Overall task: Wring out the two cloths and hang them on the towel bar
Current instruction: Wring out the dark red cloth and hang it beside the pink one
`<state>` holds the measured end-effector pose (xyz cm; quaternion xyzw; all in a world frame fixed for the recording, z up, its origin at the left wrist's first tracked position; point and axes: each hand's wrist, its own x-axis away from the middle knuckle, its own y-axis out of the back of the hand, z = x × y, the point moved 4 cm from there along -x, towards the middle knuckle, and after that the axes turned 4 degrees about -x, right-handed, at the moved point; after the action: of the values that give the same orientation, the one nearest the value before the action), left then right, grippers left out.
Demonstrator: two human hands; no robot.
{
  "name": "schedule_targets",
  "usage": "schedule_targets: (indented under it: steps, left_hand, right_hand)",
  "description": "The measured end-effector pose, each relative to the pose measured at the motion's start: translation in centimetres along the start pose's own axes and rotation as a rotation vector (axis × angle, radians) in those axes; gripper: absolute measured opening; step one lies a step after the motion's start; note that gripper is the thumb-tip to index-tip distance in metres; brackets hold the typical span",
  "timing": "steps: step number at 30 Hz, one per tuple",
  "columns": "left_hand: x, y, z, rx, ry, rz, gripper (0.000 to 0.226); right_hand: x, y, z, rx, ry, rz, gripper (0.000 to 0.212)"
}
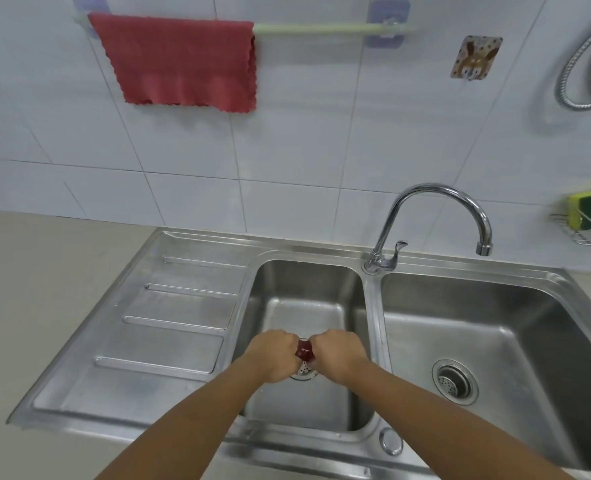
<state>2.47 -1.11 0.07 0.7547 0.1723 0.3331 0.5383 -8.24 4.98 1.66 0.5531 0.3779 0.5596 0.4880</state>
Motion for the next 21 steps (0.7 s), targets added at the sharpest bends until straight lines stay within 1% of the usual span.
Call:
schedule_targets:
  steps: [2, 4, 6, 8, 10, 12, 15, 17, 18, 19, 21]
  left_hand:
    - [-0.5, -0.8, 0.2, 0.219, 0.082, 0.126, 0.019]
    - [-0.8, -1.1, 0.4, 0.376, 0.111, 0.230, 0.019]
    - [-1.0, -1.4, 0.8, 0.420, 0.118, 0.265, 0.016]
    - [-1.0, -1.7, 1.2, 0.370, 0.117, 0.240, 0.015]
    - [-0.8, -1.6, 1.5, 0.230, 0.104, 0.172, 0.014]
    - [-0.6, -1.6, 1.9, 0.106, 0.103, 0.084, 0.022]
    - [-0.3, -1.9, 2.3, 0.113, 0.122, -0.016, 0.029]
    - [0.0, -1.9, 2.5, 0.155, 0.129, -0.162, 0.041]
    - [0.2, -1.9, 2.5, 0.149, 0.130, -0.258, 0.047]
    - [0.5, -1.7, 2.5, 0.131, 0.125, -0.359, 0.048]
    - [1.3, -1.5, 2.2, 0.083, 0.094, -0.508, 0.040]
  right_hand:
    - [-0.5, -0.2, -0.1, 0.074, 0.038, -0.019, 0.026]
    - [-0.9, -0.7, -0.1, 0.113, 0.058, -0.019, 0.023]
    - [-1.1, -1.1, -0.1, 0.136, 0.059, -0.025, 0.018]
    - [-1.4, -1.2, -0.1, 0.137, 0.058, -0.024, 0.014]
    - [-1.5, -1.2, -0.1, 0.098, 0.053, -0.020, 0.018]
    - [-1.6, -1.1, -0.2, 0.019, 0.033, -0.027, 0.026]
    - [-1.7, -1.2, -0.7, -0.116, -0.022, 0.010, 0.034]
    - [-1.8, -1.2, -1.1, -0.276, -0.101, 0.115, 0.031]
    - [-1.9, -1.2, -1.3, -0.409, -0.148, 0.180, 0.029]
    - [-1.9, -1.0, -1.4, -0.561, -0.189, 0.245, 0.027]
    - [-1.6, -0.6, -1.3, -0.830, -0.237, 0.387, 0.020]
